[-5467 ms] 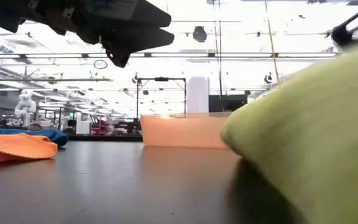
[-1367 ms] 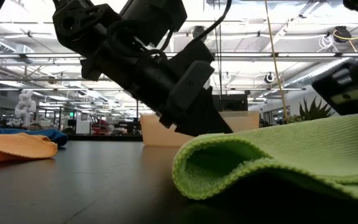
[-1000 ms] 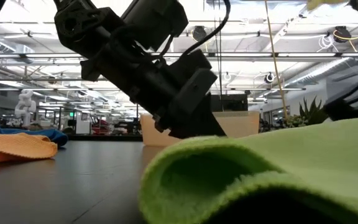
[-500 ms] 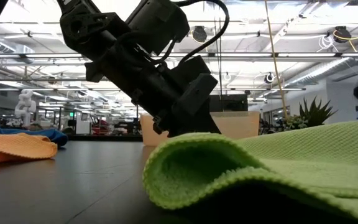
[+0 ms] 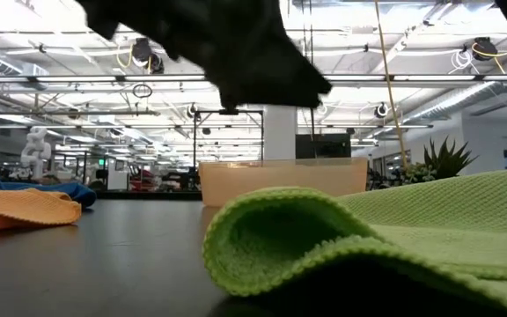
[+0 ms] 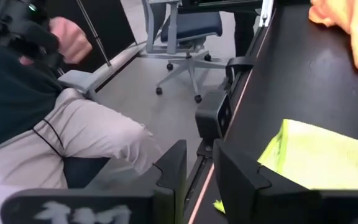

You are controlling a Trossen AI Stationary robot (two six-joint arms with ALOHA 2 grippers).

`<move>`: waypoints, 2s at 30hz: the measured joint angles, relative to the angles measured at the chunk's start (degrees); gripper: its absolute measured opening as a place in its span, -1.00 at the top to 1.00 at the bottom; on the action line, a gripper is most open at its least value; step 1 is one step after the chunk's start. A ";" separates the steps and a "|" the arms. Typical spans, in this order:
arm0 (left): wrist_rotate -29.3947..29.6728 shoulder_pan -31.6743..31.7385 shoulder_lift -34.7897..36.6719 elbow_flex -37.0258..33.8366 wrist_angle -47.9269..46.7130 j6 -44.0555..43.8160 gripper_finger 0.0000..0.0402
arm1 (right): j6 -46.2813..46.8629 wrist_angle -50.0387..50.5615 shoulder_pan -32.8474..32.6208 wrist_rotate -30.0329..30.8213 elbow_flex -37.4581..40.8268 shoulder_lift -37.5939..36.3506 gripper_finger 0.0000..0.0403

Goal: Fold microfiber towels
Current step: Fold the green microfiber towel

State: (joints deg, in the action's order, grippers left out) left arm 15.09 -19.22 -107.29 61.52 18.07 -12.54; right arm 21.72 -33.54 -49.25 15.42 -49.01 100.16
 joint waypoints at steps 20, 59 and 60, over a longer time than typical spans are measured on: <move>4.68 -18.34 -0.38 0.07 -1.63 -1.73 0.24 | 0.05 2.32 0.02 4.28 0.04 0.04 0.65; 6.87 -21.54 -5.99 0.07 -0.05 13.99 0.24 | 4.61 7.86 0.76 8.57 0.04 3.41 0.38; 6.77 -21.42 -5.99 0.07 -0.04 15.86 0.24 | 4.63 7.67 0.83 8.57 0.04 3.41 0.38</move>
State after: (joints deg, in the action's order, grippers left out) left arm 21.86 -40.64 -113.27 61.58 18.02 3.32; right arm 26.35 -25.87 -48.43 23.99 -48.97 103.57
